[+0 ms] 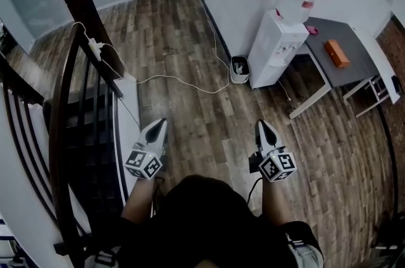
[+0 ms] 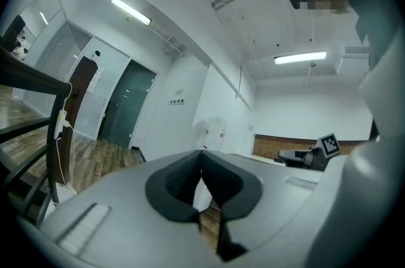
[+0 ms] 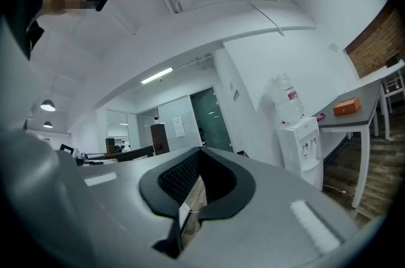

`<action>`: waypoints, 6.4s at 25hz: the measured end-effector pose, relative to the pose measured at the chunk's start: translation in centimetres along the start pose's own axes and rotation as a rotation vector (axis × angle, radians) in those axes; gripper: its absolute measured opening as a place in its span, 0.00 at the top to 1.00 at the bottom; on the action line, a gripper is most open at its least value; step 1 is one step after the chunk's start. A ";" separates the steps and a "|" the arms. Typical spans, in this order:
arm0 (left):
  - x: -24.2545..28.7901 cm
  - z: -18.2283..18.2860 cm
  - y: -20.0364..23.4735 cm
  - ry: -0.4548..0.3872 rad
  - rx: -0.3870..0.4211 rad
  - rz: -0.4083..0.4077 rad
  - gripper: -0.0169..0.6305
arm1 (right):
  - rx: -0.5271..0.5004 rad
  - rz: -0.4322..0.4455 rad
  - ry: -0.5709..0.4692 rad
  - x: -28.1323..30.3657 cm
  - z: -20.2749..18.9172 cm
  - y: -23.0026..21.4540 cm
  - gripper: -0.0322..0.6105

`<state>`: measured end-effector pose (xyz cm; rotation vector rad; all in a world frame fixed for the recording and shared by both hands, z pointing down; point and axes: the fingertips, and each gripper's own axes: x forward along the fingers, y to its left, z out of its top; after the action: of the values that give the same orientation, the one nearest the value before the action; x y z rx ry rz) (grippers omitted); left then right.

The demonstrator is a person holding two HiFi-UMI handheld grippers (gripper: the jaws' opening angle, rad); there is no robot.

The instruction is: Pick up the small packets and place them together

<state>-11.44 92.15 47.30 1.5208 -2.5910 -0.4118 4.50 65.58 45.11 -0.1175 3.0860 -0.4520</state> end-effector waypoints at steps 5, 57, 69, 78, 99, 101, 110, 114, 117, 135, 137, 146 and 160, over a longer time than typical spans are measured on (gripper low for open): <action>0.3 1.0 1.0 -0.005 -0.008 -0.027 0.97 | 0.031 -0.068 -0.021 0.8 0.1 -0.2 0.95; 22.4 -4.3 -11.1 0.129 0.021 -0.279 0.97 | 0.031 -0.098 0.065 2.2 2.4 -20.0 0.95; 34.1 -4.9 -12.7 0.117 -0.006 -0.469 0.97 | 0.000 -0.337 0.030 0.2 5.3 -26.5 0.95; 43.2 -3.1 -11.9 0.110 0.028 -0.609 0.97 | 0.007 -0.468 -0.045 3.8 8.1 -29.8 0.95; 52.8 -5.7 -12.7 0.212 0.023 -0.770 0.97 | 0.005 -0.684 -0.107 4.4 9.6 -35.0 0.95; 53.9 -5.8 -13.9 0.194 0.033 -0.768 0.97 | -0.009 -0.672 -0.102 4.5 10.0 -36.8 0.95; 58.3 -6.5 -20.8 0.169 0.079 -0.765 0.97 | -0.046 -0.579 -0.097 6.2 12.1 -44.4 0.95; 60.2 -6.6 -24.0 0.159 0.064 -0.775 0.97 | -0.040 -0.580 -0.097 5.3 12.7 -47.3 0.95; 61.5 -7.1 -25.6 0.167 0.031 -0.768 0.97 | -0.019 -0.597 -0.119 3.9 13.5 -49.2 0.95; 68.2 -12.6 -34.4 0.279 0.051 -0.881 0.97 | 0.022 -0.838 -0.155 -5.7 13.9 -56.1 0.95; 69.6 -13.6 -35.4 0.294 0.042 -0.918 0.97 | 0.031 -0.871 -0.157 -5.7 13.9 -56.8 0.95; 78.1 -15.3 -41.0 0.288 -0.027 -1.069 0.97 | 0.008 -1.007 -0.180 -6.0 17.1 -61.5 0.95; 87.2 -15.4 -43.9 0.301 -0.009 -1.164 0.97 | -0.133 -0.994 -0.175 0.6 23.1 -68.2 0.95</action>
<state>-13.95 -6.63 45.77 2.6672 -1.2496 -0.2206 9.52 -6.25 42.53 -1.6002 2.6486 -0.2022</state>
